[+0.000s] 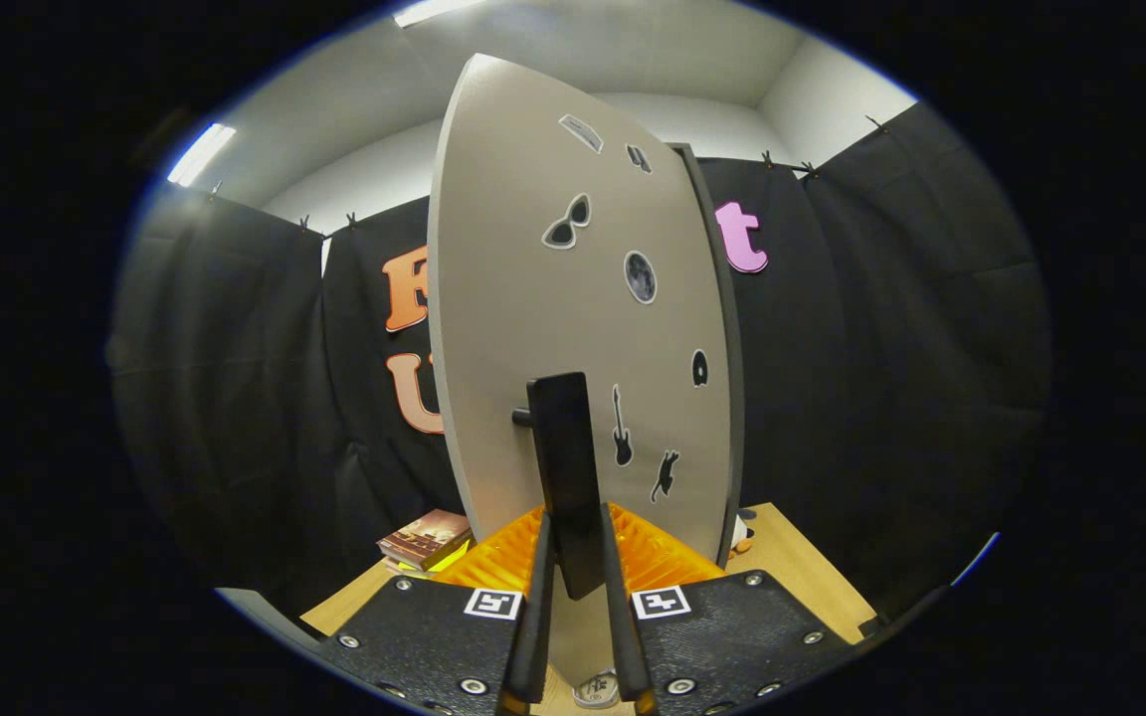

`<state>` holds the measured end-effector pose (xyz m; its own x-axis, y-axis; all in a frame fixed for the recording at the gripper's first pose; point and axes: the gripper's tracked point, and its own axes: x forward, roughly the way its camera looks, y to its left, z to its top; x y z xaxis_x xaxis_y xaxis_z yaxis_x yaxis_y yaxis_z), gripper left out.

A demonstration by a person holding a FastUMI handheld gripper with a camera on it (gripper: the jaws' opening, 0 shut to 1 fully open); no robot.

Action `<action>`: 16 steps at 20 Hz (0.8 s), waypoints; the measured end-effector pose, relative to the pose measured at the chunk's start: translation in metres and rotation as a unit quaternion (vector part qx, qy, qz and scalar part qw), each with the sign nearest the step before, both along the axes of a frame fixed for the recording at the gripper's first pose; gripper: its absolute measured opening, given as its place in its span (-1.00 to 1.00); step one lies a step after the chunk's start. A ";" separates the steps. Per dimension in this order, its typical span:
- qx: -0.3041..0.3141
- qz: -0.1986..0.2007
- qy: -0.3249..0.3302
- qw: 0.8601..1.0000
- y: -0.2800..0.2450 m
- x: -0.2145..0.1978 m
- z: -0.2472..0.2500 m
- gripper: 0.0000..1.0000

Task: Open the shoe cabinet door, grab the shoes and put them into the shoe cabinet, then close the shoe cabinet door.

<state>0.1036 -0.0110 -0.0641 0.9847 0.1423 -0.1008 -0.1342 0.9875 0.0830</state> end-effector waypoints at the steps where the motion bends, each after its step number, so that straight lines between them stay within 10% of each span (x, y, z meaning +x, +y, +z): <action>1: 0.000 -0.004 0.001 1.000 -0.006 -0.002 -0.001 -0.47; 16: -0.027 -0.095 -0.014 0.995 -0.109 -0.023 0.002 -0.32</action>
<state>0.0803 -0.1199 -0.0621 0.9958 -0.0523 -0.0747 0.0545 0.9981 0.0277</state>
